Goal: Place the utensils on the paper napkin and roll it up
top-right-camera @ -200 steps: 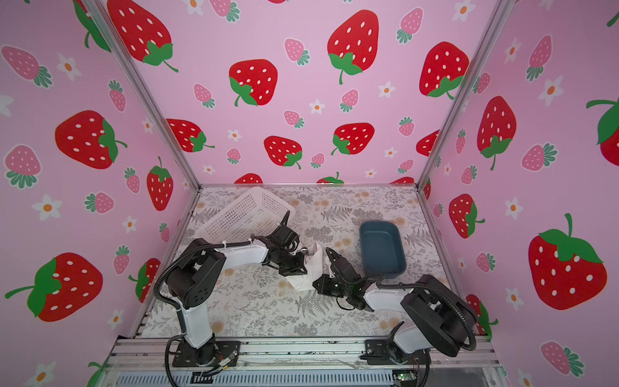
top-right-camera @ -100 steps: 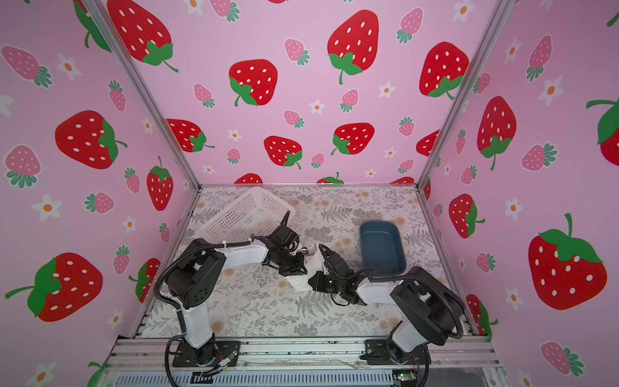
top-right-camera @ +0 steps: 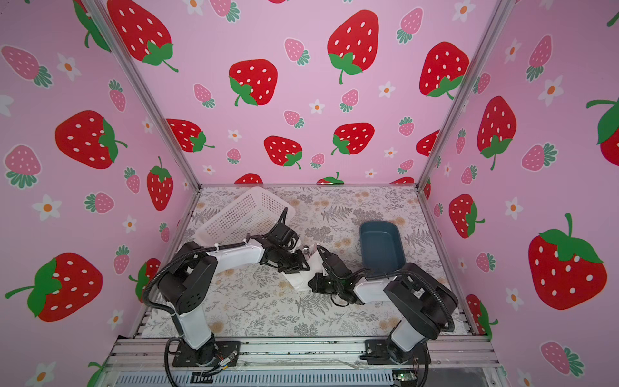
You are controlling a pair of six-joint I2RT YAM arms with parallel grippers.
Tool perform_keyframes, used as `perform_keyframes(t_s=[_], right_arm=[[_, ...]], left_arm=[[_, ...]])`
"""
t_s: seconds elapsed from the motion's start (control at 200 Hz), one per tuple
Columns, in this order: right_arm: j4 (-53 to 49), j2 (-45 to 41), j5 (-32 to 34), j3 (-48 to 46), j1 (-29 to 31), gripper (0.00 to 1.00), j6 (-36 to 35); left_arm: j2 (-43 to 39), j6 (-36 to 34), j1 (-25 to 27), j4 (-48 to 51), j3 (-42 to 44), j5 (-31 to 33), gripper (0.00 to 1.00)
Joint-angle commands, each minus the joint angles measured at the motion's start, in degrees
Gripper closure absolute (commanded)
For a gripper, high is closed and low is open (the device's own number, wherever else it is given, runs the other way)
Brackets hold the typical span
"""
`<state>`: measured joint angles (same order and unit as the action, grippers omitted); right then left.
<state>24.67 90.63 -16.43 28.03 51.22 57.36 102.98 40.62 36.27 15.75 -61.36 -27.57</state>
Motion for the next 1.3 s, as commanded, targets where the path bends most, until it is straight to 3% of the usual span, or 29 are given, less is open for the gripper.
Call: perform_keyframes(t_s=[0.0,0.19,0.695,0.865,1.121,1.296], right_arm=[[-2.43,0.96,1.40,-0.38,0.28,0.88,0.49],[-2.34,0.78,1.61,-0.21,0.30,0.88,1.02],[-1.55,0.91,1.33,-0.52,0.32,0.88,1.62],[-1.04,1.32,0.61,-0.16,0.28,0.88,1.52],[-1.28,0.95,0.65,-0.21,0.33,0.88,1.46],[-1.22,1.22,0.63,-0.43,0.23,0.88,1.48]], left_arm=[[-5.09,-0.10,0.07,0.72,2.03,3.29,0.46],[-10.63,0.69,-0.88,4.70,6.10,10.77,0.32],[-10.90,2.95,-1.91,5.57,11.30,17.14,0.31],[-7.40,2.12,-2.12,3.29,9.19,14.62,0.41],[-3.44,3.14,-2.46,4.02,7.57,14.64,0.41],[-4.87,3.95,-2.43,-0.60,9.74,11.36,0.50]])
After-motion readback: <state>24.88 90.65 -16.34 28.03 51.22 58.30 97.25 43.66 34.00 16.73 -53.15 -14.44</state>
